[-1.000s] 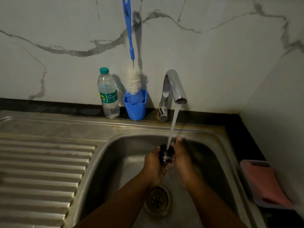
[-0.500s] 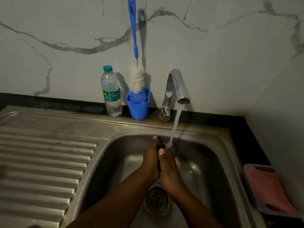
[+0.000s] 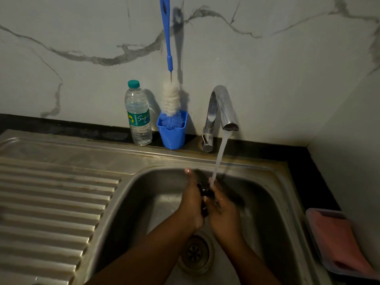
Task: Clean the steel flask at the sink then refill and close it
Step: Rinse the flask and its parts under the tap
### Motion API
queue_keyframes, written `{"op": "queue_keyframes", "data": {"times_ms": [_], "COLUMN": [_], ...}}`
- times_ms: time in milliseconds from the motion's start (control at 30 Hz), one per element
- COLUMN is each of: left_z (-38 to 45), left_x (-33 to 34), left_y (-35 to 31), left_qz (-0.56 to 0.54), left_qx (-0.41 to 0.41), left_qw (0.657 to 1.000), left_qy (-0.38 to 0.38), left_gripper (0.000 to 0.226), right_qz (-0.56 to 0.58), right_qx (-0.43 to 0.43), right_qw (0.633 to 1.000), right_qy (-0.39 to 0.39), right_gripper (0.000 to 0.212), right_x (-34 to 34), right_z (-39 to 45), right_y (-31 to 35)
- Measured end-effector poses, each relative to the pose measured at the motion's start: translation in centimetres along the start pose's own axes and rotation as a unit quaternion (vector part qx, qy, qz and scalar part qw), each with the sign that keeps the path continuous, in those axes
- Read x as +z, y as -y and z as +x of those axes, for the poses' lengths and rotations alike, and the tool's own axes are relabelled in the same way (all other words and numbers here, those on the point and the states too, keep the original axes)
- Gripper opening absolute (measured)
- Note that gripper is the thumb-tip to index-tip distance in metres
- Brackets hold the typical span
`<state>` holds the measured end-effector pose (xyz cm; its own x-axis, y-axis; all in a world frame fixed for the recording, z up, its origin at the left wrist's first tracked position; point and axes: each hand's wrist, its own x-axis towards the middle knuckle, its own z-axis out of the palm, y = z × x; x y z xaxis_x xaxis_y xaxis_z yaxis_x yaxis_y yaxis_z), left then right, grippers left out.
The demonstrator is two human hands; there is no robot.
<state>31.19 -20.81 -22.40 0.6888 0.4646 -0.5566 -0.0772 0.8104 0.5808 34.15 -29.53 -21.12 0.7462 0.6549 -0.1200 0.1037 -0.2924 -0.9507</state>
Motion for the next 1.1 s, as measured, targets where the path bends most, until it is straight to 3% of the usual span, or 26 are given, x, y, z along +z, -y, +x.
{"op": "queue_keyframes", "data": {"times_ms": [100,200,400,467,600,733,833,967,1033,1100], "left_z": [-0.9,-1.1,-1.5,-1.7,-1.5,-1.6,-1.9,-1.9,-1.8,-1.6], "left_x": [0.2,-0.1,-0.9,-1.2,-1.4,-1.6,-1.3,-1.3,-1.4,-1.6], "left_y": [0.2,0.1,0.3,-0.1,-0.5,0.0,0.3,0.2,0.0,-0.3], "left_qz": [0.060,0.035,0.006,0.044,0.116,0.038,-0.005,-0.062,0.017,0.099], "left_qx": [0.006,0.024,0.016,0.023,0.044,-0.009,-0.039,-0.097,-0.127,-0.144], "left_qw": [0.996,0.994,0.986,0.984,0.982,0.977,0.970,0.966,0.974,0.975], "left_qy": [0.072,0.099,0.168,0.174,0.145,0.208,0.240,0.230,0.188,0.136], "left_gripper": [0.053,0.025,0.017,0.027,0.028,0.048,0.050,0.055,0.060,0.068], "right_qz": [-0.001,-0.009,0.050,0.053,-0.214,-0.077,-0.023,-0.009,-0.060,-0.114], "right_qx": [0.001,-0.033,-0.040,-0.035,-0.082,-0.114,-0.123,-0.049,-0.024,-0.012], "right_qw": [0.999,0.997,0.998,0.998,0.973,0.991,0.990,0.987,0.992,0.993], "right_qy": [-0.054,-0.064,-0.026,-0.004,0.034,0.006,-0.066,-0.156,-0.110,-0.016], "right_gripper": [0.041,0.042,0.044,0.046,0.044,0.036,0.034,0.042,0.031,0.014], "right_x": [0.0,0.1,-0.8,-1.2,-1.2,-1.3,-0.9,-0.4,-0.7,-0.8], "right_z": [0.4,0.6,1.4,1.6,1.4,0.8,0.3,0.7,1.5,1.8], "right_y": [-0.4,-0.3,-0.6,-0.7,-0.9,-0.3,-0.3,-0.5,-0.7,-0.7]}}
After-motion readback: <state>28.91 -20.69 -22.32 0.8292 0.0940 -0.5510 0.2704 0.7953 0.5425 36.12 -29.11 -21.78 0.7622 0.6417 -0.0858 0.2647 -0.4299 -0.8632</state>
